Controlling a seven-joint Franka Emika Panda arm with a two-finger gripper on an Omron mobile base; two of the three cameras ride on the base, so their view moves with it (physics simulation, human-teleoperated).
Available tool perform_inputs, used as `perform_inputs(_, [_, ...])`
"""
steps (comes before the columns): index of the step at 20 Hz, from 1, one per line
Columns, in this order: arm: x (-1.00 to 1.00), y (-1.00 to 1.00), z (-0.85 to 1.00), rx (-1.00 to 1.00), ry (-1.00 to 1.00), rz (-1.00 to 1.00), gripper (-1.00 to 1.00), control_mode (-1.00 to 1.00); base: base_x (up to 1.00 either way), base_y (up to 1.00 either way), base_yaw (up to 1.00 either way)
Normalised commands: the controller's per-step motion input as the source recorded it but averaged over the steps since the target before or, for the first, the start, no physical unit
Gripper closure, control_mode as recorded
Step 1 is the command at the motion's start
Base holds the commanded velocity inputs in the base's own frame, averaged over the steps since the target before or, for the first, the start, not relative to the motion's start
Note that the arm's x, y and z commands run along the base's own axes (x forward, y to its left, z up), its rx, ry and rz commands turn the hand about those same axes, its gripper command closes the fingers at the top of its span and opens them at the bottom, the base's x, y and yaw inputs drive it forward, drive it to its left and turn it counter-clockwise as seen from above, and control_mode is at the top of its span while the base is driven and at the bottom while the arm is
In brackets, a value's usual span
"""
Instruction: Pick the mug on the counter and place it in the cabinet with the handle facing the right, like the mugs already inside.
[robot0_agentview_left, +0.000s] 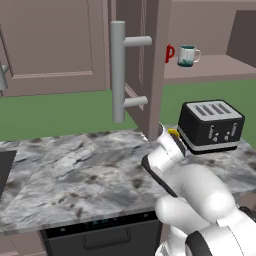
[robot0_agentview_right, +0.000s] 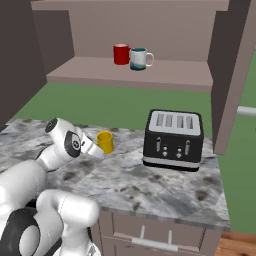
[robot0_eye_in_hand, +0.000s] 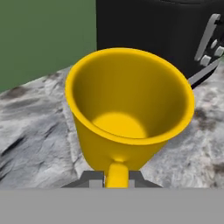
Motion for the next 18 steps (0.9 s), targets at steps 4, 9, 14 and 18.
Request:
perform_inputs(4, [-0.08, -0.02, 0.42, 0.05, 0.0, 0.14, 1.0, -1.0, 0.0, 0.0, 0.0])
perform_inputs(9, [-0.15, 0.0, 0.45, 0.07, 0.0, 0.16, 1.0, -1.0, 0.0, 0.0, 0.0])
perform_inputs(14, [-0.2, 0.0, 0.51, 0.1, 0.0, 0.21, 1.0, -1.0, 0.0, 0.0, 0.0])
perform_inputs(18, [-0.13, 0.0, 0.4, 0.12, 0.0, 0.27, 1.0, -1.0, 0.0, 0.0, 0.0])
